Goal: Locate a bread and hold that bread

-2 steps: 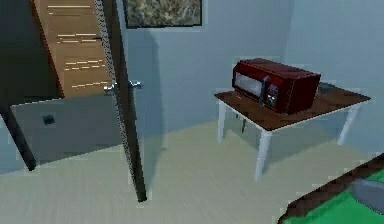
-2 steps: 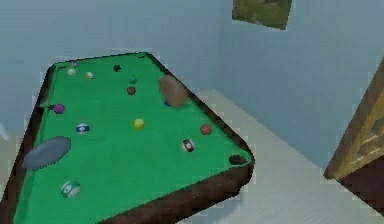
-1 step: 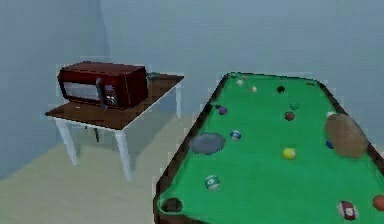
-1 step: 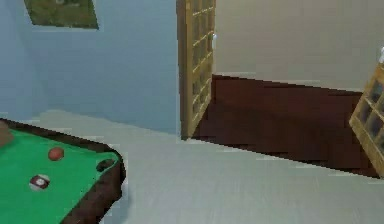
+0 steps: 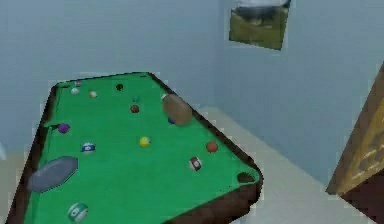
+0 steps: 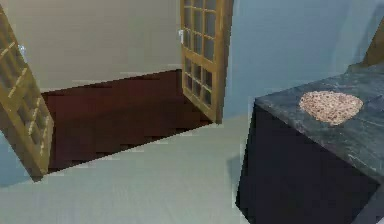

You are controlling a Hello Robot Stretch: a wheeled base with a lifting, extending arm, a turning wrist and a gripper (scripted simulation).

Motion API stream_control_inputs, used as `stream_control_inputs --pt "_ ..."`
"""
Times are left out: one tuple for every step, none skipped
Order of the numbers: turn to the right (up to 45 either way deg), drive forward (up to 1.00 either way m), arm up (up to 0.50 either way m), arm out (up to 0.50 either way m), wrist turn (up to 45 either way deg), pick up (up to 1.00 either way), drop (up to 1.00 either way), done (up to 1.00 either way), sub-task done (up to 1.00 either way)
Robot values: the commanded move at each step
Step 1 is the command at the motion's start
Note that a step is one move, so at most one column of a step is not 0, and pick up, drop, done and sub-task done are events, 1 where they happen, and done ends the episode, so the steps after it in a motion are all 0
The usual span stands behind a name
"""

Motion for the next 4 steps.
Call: stream_control_inputs --pt "45.0 0.0 0.0 0.0 0.0 0.0 0.0 0.0 0.0" --pt "0.0 0.75 0.0 0.0 0.0 0.0 0.0 0.0 0.0" --pt "-27.0 0.0 0.0 0.0 0.0 0.0 0.0 0.0 0.0" --pt "0.0 0.15 0.0 0.0 0.0 0.0 0.0 0.0 0.0"
